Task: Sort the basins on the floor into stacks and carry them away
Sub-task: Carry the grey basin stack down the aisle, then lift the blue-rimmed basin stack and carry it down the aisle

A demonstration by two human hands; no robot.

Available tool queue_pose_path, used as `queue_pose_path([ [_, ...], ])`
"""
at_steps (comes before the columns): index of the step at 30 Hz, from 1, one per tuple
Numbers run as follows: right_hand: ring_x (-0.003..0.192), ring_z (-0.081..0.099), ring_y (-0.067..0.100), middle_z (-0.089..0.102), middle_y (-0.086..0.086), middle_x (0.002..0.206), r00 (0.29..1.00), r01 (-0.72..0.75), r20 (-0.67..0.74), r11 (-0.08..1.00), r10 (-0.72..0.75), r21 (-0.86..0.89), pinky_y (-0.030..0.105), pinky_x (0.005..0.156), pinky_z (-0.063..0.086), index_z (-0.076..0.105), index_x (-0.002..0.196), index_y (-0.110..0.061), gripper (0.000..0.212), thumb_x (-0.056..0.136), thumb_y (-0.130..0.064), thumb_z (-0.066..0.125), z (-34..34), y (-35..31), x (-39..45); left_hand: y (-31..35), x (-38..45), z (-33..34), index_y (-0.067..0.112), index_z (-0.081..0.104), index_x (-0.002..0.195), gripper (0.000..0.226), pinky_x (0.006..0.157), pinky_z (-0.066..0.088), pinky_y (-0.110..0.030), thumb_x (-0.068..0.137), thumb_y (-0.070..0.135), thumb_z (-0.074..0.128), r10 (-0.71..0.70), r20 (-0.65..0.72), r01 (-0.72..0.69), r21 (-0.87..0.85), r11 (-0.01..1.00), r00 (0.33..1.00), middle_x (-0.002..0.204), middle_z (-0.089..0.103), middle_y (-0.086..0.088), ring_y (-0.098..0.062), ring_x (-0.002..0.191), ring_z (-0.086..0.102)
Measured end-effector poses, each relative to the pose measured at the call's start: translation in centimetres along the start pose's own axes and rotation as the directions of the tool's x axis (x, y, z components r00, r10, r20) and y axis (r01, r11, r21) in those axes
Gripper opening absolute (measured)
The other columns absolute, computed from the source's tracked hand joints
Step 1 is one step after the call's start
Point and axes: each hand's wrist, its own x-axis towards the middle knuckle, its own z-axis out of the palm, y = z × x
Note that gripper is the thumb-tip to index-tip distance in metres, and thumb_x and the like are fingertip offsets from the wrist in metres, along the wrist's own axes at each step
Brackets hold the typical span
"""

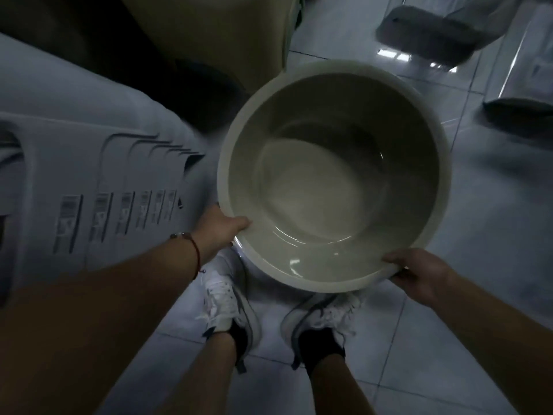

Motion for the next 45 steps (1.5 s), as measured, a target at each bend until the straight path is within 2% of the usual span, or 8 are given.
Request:
queue_pose_path([
  [3, 0.086, 0.056, 0.023, 0.056, 0.01, 0.11, 0.998, 0.003, -0.061, 0.995, -0.009, -0.103, 0.03, 0.065, 0.057, 0.055, 0.11, -0.009, 0.023, 0.089, 0.0, 0.056, 0.1, -0.6, -2.5, 0.7, -2.0, 0.1, 0.015, 0.058, 0.121, 0.036, 0.085, 0.051, -0.032, 0.087, 0.022, 0.069, 0.076, -0.035, -0.074, 0.064, 0.995, 0.996, 0.109, 0.065, -0.004, -0.027, 0.104, 0.063],
  [5, 0.102, 0.054, 0.031, 0.052, 0.015, 0.123, 0.976, 0.082, -0.156, 0.922, -0.151, -0.38, 0.042, 0.087, 0.052, 0.049, 0.127, -0.007, 0.039, 0.09, -0.01, 0.06, 0.2, -1.7, -5.5, 2.2, -4.3, -1.0, 0.018, 0.039, 0.139, 0.057, 0.088, 0.045, -0.03, 0.09, 0.03, 0.064, 0.19, -0.048, -0.176, 0.219, 0.96, 0.981, 0.121, 0.059, -0.002, -0.024, 0.108, 0.058],
  [10, 0.109, 0.058, 0.028, 0.057, 0.009, 0.128, 0.739, 0.429, 0.121, 0.325, -0.662, -0.843, 0.046, 0.093, 0.051, 0.046, 0.134, -0.023, 0.06, 0.079, -0.042, 0.064, 2.2, -8.0, -19.8, 11.3, -14.5, -6.3, 0.023, 0.011, 0.154, 0.078, 0.106, 0.039, -0.045, 0.092, 0.049, 0.051, 0.452, 0.027, -0.346, 0.682, 0.644, 0.892, 0.154, 0.028, -0.014, -0.034, 0.134, 0.04],
  [15, 0.136, 0.036, 0.031, 0.037, 0.01, 0.151, 0.463, 0.48, 0.419, -0.176, -0.781, -0.859, 0.042, 0.112, 0.032, 0.031, 0.149, -0.02, 0.069, 0.09, -0.048, 0.053, 5.6, -13.3, -43.9, 22.6, -33.0, -15.0, 0.019, 0.008, 0.156, 0.084, 0.107, 0.036, -0.046, 0.092, 0.063, 0.039, 0.653, 0.062, -0.351, 0.88, 0.322, 0.754, 0.158, 0.022, -0.017, -0.035, 0.138, 0.034],
  [19, 0.14, 0.028, 0.032, 0.031, 0.007, 0.155, 0.307, 0.454, 0.513, -0.351, -0.802, -0.819, 0.042, 0.115, 0.025, 0.025, 0.152, -0.021, 0.074, 0.088, -0.057, 0.037, 7.7, -12.9, -61.2, 26.8, -47.7, -23.0, 0.021, 0.018, 0.154, 0.079, 0.111, 0.028, -0.046, 0.091, 0.064, 0.037, 0.759, 0.049, -0.303, 0.932, 0.199, 0.649, 0.158, 0.024, -0.014, -0.033, 0.139, 0.031],
  [32, 0.146, 0.019, 0.027, 0.019, 0.0, 0.161, -0.111, 0.483, 0.893, -0.809, -0.437, -0.336, 0.043, 0.117, 0.02, 0.03, 0.149, -0.027, 0.067, 0.092, -0.061, 0.038, 18.3, -8.5, -93.1, 16.6, -75.0, -45.3, 0.028, 0.026, 0.151, 0.071, 0.108, 0.034, -0.046, 0.09, 0.063, 0.038, 0.663, -0.641, 0.049, 0.732, 0.68, 0.387, 0.156, 0.029, -0.01, -0.032, 0.137, 0.034],
  [42, 0.117, 0.049, 0.025, 0.047, 0.001, 0.136, -0.151, 0.366, 0.973, -0.924, -0.176, -0.11, 0.037, 0.09, 0.039, 0.041, 0.135, -0.029, 0.058, 0.085, -0.058, 0.046, 30.4, 5.7, -102.0, -1.7, -82.4, -55.9, 0.03, 0.014, 0.154, 0.073, 0.113, 0.028, -0.046, 0.093, 0.063, 0.038, 0.374, -0.833, 0.125, 0.456, 0.881, 0.408, 0.162, 0.015, -0.007, -0.03, 0.143, 0.026],
  [45, 0.134, 0.039, 0.028, 0.034, -0.001, 0.15, -0.122, 0.33, 0.989, -0.943, -0.088, -0.043, 0.039, 0.103, 0.036, 0.023, 0.149, -0.036, 0.081, 0.076, -0.066, 0.04, 36.3, 11.9, -104.9, -8.2, -83.2, -60.2, 0.032, 0.011, 0.155, 0.076, 0.114, 0.026, -0.045, 0.091, 0.064, 0.038, 0.283, -0.862, 0.139, 0.37, 0.918, 0.421, 0.163, 0.011, -0.007, -0.029, 0.145, 0.023],
])
